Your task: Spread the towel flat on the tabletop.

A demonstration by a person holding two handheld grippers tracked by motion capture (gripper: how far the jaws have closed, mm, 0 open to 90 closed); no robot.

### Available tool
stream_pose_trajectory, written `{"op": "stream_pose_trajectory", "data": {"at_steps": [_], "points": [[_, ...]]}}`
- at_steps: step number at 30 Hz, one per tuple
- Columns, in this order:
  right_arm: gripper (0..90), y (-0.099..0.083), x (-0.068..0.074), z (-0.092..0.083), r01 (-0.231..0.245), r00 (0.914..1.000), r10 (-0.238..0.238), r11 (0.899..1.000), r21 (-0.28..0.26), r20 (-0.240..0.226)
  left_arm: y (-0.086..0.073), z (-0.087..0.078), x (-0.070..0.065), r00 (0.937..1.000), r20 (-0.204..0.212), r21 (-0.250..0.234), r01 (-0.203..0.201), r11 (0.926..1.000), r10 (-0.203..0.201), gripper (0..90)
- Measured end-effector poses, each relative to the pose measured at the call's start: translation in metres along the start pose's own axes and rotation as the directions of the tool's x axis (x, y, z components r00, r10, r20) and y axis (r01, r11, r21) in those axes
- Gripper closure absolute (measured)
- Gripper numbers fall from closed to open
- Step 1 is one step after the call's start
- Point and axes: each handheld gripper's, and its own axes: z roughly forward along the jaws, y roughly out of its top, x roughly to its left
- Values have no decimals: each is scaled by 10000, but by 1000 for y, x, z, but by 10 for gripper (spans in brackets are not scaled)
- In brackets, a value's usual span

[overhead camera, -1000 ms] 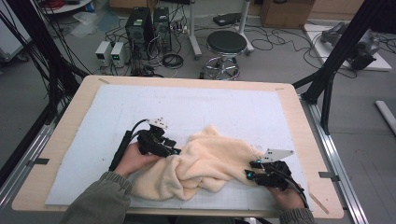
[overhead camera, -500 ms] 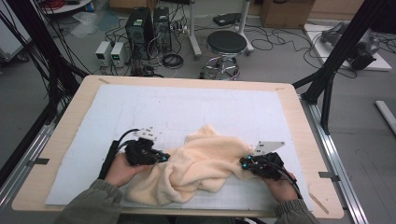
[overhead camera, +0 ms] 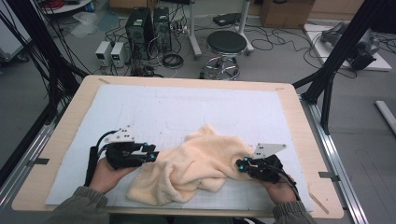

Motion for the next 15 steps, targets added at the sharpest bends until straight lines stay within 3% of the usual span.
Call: {"op": "stream_pose_trajectory", "data": {"at_steps": [7, 11, 15], "points": [[860, -18, 4, -17, -206, 9998, 207, 9998, 87, -63, 43, 54, 9, 9974, 261, 71, -673, 9977, 671, 628], [860, -26, 4, -29, -354, 9993, 354, 9994, 16, 76, 55, 87, 23, 9979, 471, 621, -478, 9969, 449, 642], [859, -32, 4, -32, -358, 9994, 358, 9994, 11, 26, 59, 116, 31, 9977, 606, 1308, -372, 9907, 295, 628]]}}
